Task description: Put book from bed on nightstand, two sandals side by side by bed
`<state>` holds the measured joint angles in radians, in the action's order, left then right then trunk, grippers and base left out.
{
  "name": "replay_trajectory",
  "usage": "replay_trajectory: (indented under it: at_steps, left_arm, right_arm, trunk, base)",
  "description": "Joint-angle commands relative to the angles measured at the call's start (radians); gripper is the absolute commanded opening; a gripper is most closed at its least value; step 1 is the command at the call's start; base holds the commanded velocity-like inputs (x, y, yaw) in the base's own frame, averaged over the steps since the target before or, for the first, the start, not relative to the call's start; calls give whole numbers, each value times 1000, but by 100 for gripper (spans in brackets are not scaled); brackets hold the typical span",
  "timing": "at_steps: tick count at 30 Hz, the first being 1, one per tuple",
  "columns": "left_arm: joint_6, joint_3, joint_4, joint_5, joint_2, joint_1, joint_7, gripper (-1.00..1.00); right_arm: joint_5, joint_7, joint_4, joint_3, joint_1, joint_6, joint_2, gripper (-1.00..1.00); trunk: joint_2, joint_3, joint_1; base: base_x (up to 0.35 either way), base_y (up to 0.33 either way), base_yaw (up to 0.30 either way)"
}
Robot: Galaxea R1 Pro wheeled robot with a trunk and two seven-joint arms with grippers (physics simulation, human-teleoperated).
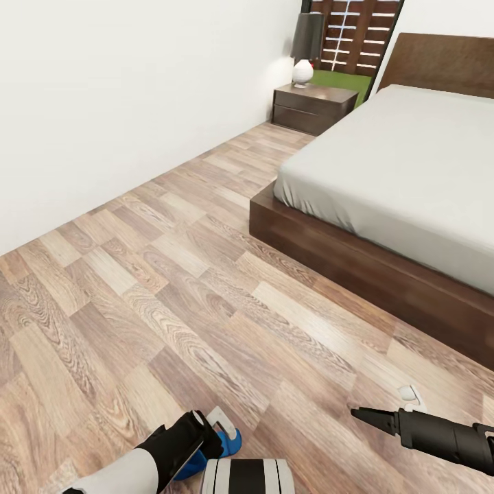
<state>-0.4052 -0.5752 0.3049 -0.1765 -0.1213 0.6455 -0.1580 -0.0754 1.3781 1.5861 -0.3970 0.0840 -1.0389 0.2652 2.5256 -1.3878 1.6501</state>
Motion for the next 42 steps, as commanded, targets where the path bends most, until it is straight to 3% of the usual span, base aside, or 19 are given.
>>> replay_trajectory:
  at_steps: [1, 18, 25, 42]
  left_arm:
    - [-4, -1, 2, -11, 0, 0, -6, 100]
    - [-7, -10, 2, -11, 1, 0, -6, 100]
    - [-7, -11, 2, -11, 2, 0, -6, 100]
    - [-7, -13, 3, -11, 3, 0, -6, 100]
  right_arm:
    - [-3, 1, 0, 0, 0, -8, 0, 100]
    - [-3, 1, 0, 0, 0, -8, 0, 100]
    - [-3, 1, 0, 0, 0, -8, 0, 100]
    - [-3, 1, 0, 0, 1, -8, 0, 100]
  trunk:
    - [0, -1, 0]
    - [0, -1, 0]
    - [2, -28, 3]
    - [2, -28, 3]
  base:
    - [0, 0, 0]
    - [0, 0, 0]
    - [0, 0, 0]
    - [0, 0, 0]
